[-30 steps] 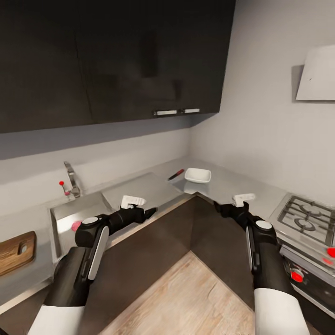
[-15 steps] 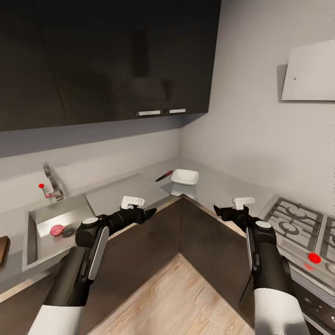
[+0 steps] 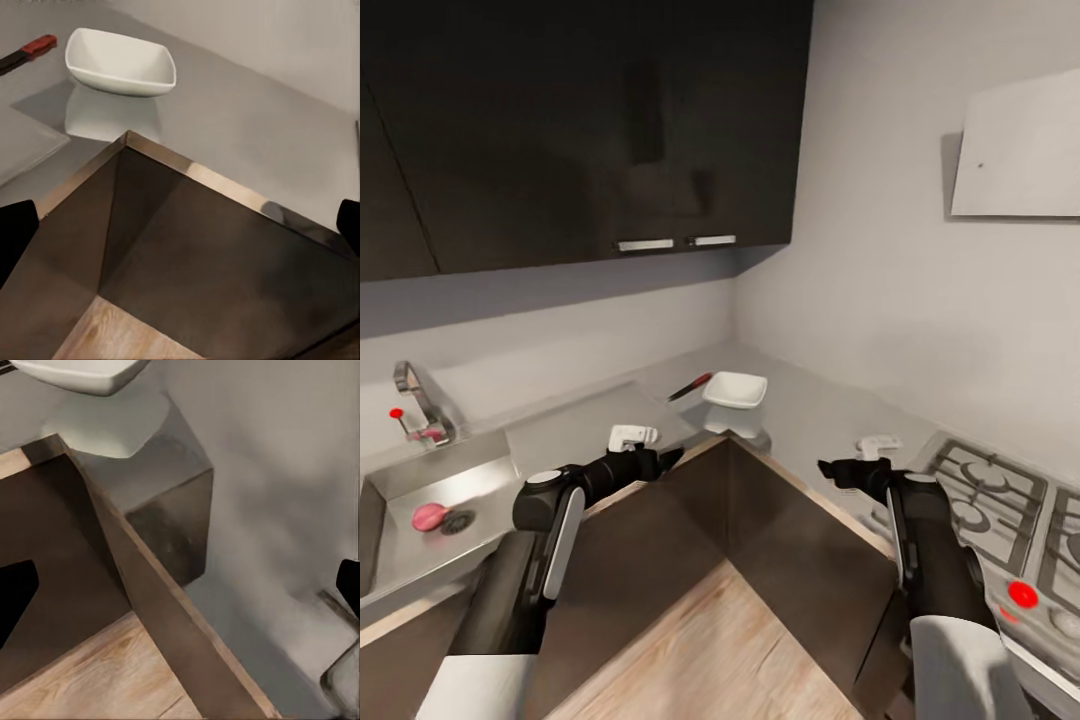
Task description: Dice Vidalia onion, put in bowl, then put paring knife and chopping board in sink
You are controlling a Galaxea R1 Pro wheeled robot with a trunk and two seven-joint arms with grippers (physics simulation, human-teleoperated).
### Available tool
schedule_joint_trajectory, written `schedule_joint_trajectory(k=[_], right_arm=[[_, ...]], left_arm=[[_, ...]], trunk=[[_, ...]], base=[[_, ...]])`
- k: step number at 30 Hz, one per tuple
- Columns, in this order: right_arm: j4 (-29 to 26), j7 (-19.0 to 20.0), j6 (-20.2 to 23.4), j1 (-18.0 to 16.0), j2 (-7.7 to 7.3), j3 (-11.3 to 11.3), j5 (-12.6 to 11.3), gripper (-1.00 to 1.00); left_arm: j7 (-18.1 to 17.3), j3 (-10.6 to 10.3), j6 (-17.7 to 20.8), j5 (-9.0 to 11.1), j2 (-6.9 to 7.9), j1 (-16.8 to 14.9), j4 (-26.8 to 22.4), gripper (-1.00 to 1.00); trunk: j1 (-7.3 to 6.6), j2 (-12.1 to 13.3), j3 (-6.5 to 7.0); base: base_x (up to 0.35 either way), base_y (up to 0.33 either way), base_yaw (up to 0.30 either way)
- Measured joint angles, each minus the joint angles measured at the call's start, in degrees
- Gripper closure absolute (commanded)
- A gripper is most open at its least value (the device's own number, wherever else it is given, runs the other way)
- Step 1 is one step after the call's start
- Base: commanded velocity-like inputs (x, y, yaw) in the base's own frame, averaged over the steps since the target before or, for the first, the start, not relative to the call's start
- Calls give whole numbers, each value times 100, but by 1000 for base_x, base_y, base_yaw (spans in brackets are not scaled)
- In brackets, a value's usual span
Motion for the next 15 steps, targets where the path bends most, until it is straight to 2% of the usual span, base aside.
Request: schedule_joint_trajectory(k=[4,12,15], right_arm=[[1,1,-7,0,-2,33,0,-100],[1,1,10,1,-3,21,-1,-100],[0,1,12,1,-4,18,-1,-100]], left_arm=[[1,8,2,1,5,0,-3,-100],[1,6,3,1,2,0,-4,-100],[1,5,3,1,0,-1,-3,-100]], trunk=[[0,0,0],[0,0,0],[0,0,0]], base=[[275,40,0],[291,175,-3],[309,162,-107]])
